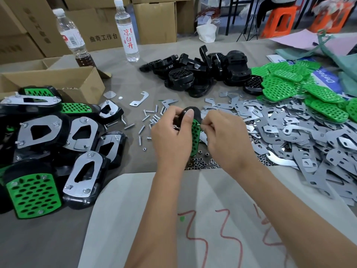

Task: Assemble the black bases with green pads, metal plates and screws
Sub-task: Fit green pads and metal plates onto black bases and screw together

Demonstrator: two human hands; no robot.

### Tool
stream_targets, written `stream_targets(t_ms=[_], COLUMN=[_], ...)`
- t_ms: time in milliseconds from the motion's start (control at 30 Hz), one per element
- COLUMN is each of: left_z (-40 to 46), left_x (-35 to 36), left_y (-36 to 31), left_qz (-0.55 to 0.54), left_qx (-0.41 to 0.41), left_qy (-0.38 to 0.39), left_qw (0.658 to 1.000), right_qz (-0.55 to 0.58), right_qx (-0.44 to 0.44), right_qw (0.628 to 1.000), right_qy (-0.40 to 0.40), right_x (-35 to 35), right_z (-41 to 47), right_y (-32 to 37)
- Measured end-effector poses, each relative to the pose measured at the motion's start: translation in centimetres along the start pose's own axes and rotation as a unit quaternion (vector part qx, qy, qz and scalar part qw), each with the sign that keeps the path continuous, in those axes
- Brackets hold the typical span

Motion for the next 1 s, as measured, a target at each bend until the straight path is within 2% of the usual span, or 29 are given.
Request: stream_targets(t_ms=[33,67,133,167,200,233,267,300,333,367,467,500,600,733,867,933,1000], left_z=[-0.1,-0.3,-0.6,-0.7,-0.6,-0.4,-0.2,0.1,0.2,0.4,0.5,0.5,0.2,0.1,0.8,1.1,0.9], left_x=[0.1,0.2,0.6,0.7,0.6,0.2,-0.1,-0.4,-0.5,-0.5,-0.4,-0.5,-0.9,-1.1,-1.2,-0.9,-0.4], left_y=[-0.1,-0.5,-1.6,-1.9,-2.1,-2.0,-1.7,-1.3,-1.0,-0.8,-0.5,-0.5,-0.6,-0.5,0.6,0.6,0.1], left_qz=[0.007,0.017,0.04,0.046,0.044,0.034,0.026,0.024,0.027,0.026,-0.029,-0.055,-0.068,-0.036,-0.029,-0.017,-0.011], left_qx=[0.004,0.016,0.048,0.059,0.063,0.057,0.046,0.031,0.018,0.006,-0.021,-0.027,-0.018,-0.004,-0.033,-0.033,-0.023], left_qy=[0.003,0.007,0.015,0.017,0.013,0.007,0.003,0.005,0.013,0.02,0.007,-0.008,-0.042,-0.045,-0.017,0.001,0.008], left_qw=[1.0,1.0,0.998,0.997,0.997,0.998,0.999,0.999,0.999,0.999,0.999,0.998,0.997,0.998,0.999,0.999,1.0], right_qz=[0.063,0.154,0.289,0.283,0.216,0.128,0.049,-0.007,-0.027,-0.013,0.113,0.122,0.008,0.012,-0.077,-0.072,-0.001], right_qx=[0.072,0.167,0.309,0.307,0.247,0.155,0.062,-0.013,-0.05,-0.053,0.061,0.074,0.025,0.015,-0.069,-0.046,0.051], right_qw=[0.995,0.973,0.905,0.908,0.945,0.98,0.997,1.0,0.998,0.998,0.991,0.99,0.999,0.999,0.994,0.994,0.995], right_qy=[0.016,0.031,0.037,0.026,0.007,-0.005,-0.004,0.008,0.021,0.027,0.023,0.019,0.029,0.05,0.047,0.063,0.087], right_x=[0.6,1.5,3.3,3.0,1.9,0.8,0.1,0.1,0.4,0.6,0.9,0.9,1.0,2.0,1.7,2.3,3.2], right_z=[-0.1,-0.5,-1.6,-1.6,-1.0,-0.3,0.0,0.1,0.0,0.0,0.5,0.8,1.5,1.1,0.8,0.8,0.5], right_y=[-1.5,-3.2,-5.1,-5.0,-4.3,-2.6,-0.6,0.9,1.4,1.2,-1.3,-1.6,-0.7,-0.2,1.0,0.5,-1.0])
Point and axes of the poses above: each hand's wrist, its own z-axis towards the middle knuckle, its own x-axis out of the palm, y = z × x, the point moved 10 cm from there along z, towards the middle knuckle, and after that the axes turned 9 degrees about -z, right-handed, at the moved point
